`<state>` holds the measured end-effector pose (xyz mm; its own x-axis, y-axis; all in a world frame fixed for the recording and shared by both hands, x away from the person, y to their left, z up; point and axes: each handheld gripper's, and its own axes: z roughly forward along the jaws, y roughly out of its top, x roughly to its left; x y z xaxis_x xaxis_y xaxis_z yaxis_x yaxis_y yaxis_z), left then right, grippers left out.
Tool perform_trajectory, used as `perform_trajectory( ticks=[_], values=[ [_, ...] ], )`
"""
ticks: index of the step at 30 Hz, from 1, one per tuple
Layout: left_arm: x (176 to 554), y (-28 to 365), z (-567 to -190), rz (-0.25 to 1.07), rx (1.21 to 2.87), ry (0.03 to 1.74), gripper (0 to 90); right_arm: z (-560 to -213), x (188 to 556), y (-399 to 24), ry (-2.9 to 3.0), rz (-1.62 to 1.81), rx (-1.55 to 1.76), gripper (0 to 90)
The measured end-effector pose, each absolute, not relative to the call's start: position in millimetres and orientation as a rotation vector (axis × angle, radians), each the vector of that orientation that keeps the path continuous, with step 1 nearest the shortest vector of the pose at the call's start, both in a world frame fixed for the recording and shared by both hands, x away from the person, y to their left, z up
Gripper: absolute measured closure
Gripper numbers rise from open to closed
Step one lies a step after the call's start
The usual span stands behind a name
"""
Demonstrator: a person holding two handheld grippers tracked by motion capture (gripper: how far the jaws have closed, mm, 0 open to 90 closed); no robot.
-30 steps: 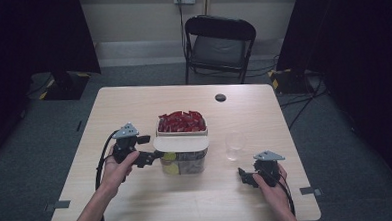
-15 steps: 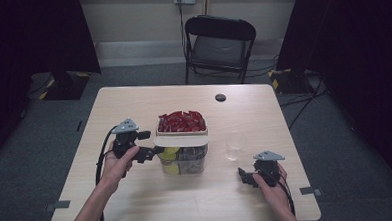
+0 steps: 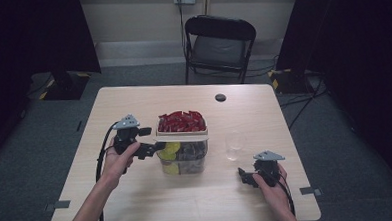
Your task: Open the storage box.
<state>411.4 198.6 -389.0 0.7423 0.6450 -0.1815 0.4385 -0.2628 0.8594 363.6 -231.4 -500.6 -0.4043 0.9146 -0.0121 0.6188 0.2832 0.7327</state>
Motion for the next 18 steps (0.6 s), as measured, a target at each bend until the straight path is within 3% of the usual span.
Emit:
perform_trajectory(
  ticks=[18],
  values=[
    [416.8,197.6,-387.0,0.256,1.888,0.847,15.3,-500.6,363.7,-231.5,2.125,0.916,1.375,11.7]
  ],
)
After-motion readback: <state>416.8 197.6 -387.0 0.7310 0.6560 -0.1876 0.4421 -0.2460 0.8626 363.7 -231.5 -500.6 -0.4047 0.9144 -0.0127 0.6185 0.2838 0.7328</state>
